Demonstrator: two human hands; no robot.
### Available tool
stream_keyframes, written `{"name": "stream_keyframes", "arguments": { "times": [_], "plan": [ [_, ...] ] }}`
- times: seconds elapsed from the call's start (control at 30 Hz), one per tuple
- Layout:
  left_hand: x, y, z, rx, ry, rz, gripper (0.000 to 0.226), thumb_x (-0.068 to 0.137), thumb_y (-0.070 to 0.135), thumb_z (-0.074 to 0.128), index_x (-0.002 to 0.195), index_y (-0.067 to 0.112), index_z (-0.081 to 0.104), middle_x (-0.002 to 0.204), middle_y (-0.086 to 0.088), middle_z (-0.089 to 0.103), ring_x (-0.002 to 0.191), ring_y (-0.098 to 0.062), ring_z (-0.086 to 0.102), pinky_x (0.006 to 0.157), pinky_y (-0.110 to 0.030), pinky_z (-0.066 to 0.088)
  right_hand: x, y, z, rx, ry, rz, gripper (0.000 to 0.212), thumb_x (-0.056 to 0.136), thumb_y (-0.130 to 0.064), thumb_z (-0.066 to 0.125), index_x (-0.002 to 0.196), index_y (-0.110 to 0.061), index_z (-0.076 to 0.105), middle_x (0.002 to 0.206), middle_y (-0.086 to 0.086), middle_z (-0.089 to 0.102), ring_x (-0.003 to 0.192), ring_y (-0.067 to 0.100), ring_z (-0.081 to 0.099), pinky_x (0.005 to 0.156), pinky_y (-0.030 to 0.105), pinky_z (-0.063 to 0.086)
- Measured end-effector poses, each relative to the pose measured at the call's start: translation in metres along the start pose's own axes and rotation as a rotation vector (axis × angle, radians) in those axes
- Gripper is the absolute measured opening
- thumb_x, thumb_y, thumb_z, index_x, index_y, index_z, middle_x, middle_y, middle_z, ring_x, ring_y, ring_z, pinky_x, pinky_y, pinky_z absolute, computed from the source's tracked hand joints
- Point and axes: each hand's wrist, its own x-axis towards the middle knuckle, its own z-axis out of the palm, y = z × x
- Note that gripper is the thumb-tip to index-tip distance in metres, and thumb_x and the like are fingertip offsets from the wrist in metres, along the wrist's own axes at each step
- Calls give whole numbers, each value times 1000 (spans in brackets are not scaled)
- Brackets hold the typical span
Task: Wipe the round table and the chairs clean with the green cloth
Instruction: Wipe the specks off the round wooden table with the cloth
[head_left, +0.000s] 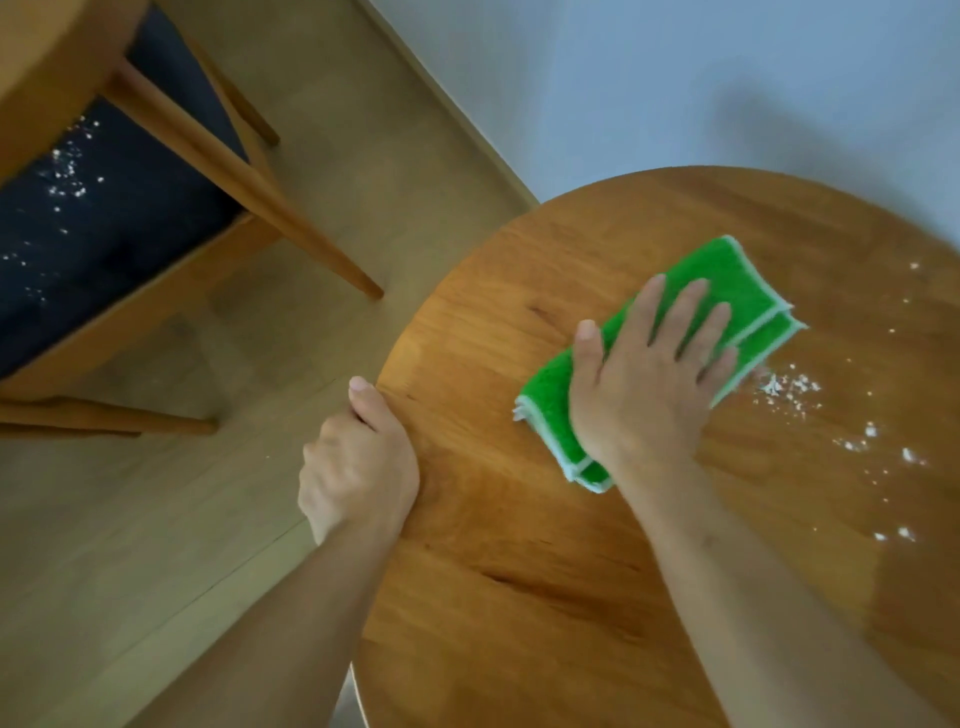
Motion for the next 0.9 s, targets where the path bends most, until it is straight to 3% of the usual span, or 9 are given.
{"name": "stream_keyframes", "arguments": {
  "times": [0.13,0.23,0.3,0.47,0.67,0.8,0.9],
  "plan": [
    [1,-1,1,3,4,2,80,96,56,12,95,-4,64,94,-27,64,89,-43,60,74,-43,41,-30,-53,13,13,-62,-357,74,90,-62,-9,146,-16,-25,152,14,-31,141,37,-24,112,57,-16],
    [5,-4,1,-8,-11,-26,80,98,56,14,98,-8,63,100,-33,62,94,-46,59,82,-48,44,-43,-68,16,28,-108,-653,70,95,-56,6,152,-18,-6,161,10,-12,146,33,-16,116,54,-10],
    [7,-3,2,-2,-5,-34,81,98,55,15,102,-11,62,105,-36,60,98,-50,57,87,-51,43,-31,-54,12,8,-89,-723,67,97,-53,14,154,-19,2,163,5,-3,148,28,-9,119,49,-4],
    [2,2,3,25,4,5,79,99,52,15,103,-12,62,103,-37,60,97,-52,56,85,-55,42,21,25,-4,-26,-21,-375,70,96,-60,5,152,-23,-13,160,2,-16,147,24,-15,118,44,-6],
    [3,0,5,19,12,17,74,99,50,13,106,-5,62,104,-35,60,97,-52,55,85,-56,42,13,117,-13,-50,-29,-92,72,92,-63,-4,152,-23,-13,160,1,-19,146,22,-17,119,45,-3],
    [-1,1,6,36,51,51,69,100,49,15,109,-1,61,104,-32,62,96,-51,57,84,-55,42,-14,83,-7,11,-37,124,78,89,-63,-8,152,-16,-13,160,10,-15,147,31,-13,119,53,1],
    [1,-3,4,59,32,67,74,96,53,9,116,4,60,107,-29,62,98,-50,56,85,-54,42,-33,23,2,65,-40,-35,75,92,-60,-6,151,-15,-15,159,12,-20,145,34,-18,117,54,-7]
  ]
}}
